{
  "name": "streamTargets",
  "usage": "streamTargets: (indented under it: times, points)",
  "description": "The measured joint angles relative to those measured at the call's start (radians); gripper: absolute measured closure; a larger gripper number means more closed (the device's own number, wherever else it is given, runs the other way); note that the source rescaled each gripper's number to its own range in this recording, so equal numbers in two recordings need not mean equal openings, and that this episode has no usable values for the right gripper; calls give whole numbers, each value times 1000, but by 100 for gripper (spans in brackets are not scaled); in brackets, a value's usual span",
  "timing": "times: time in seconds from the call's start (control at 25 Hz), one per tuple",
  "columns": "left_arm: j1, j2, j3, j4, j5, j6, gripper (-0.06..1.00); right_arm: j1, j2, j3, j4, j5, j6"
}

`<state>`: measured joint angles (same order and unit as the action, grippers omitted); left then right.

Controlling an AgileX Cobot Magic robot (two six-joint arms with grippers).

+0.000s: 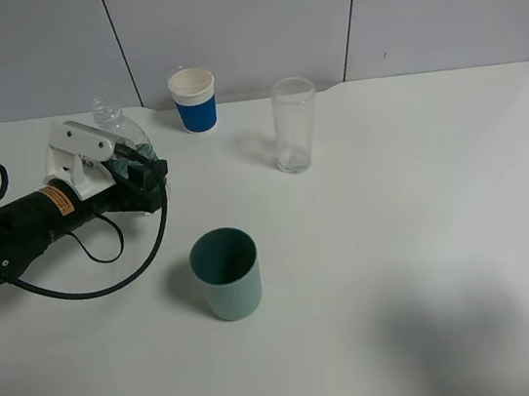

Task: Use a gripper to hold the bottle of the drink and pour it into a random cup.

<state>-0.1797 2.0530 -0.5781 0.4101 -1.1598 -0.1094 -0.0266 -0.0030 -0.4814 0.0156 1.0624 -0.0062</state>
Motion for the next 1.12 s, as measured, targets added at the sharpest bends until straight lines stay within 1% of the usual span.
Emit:
streamTargets:
  times: [0.4, 0.44, 0.48, 0.52, 0.56, 0.64, 0.68, 0.72, 0.76, 0.84, 0.96, 1.12]
  points:
    - [0, 21, -1, 11, 0, -4, 94, 0, 0, 0, 0, 0, 0]
    - [0, 21, -1, 11, 0, -4, 92, 0, 0, 0, 0, 0, 0]
    - [0, 21, -1, 11, 0, -4, 83, 0, 0, 0, 0, 0, 0]
    - [0, 21, -1, 10, 0, -4, 70, 0, 0, 0, 0, 0, 0]
    - [0, 21, -1, 10, 0, -4, 54, 0, 0, 0, 0, 0, 0]
    - [0, 21, -1, 10, 0, -4, 26, 0, 0, 0, 0, 0, 0]
    - [0, 21, -1, 10, 0, -4, 15, 0, 0, 0, 0, 0, 0]
    - [0, 21, -1, 10, 0, -7, 8, 0, 0, 0, 0, 0, 0]
    - [0, 21, -1, 9, 0, -8, 4, 0, 0, 0, 0, 0, 0]
    - [0, 18, -1, 8, 5, -10, 0, 0, 0, 0, 0, 0, 0]
    - [0, -10, -1, 7, 23, -11, -1, 0, 0, 0, 0, 0, 0]
    - [0, -87, 7, 7, 114, -36, -1, 0, 0, 0, 0, 0, 0]
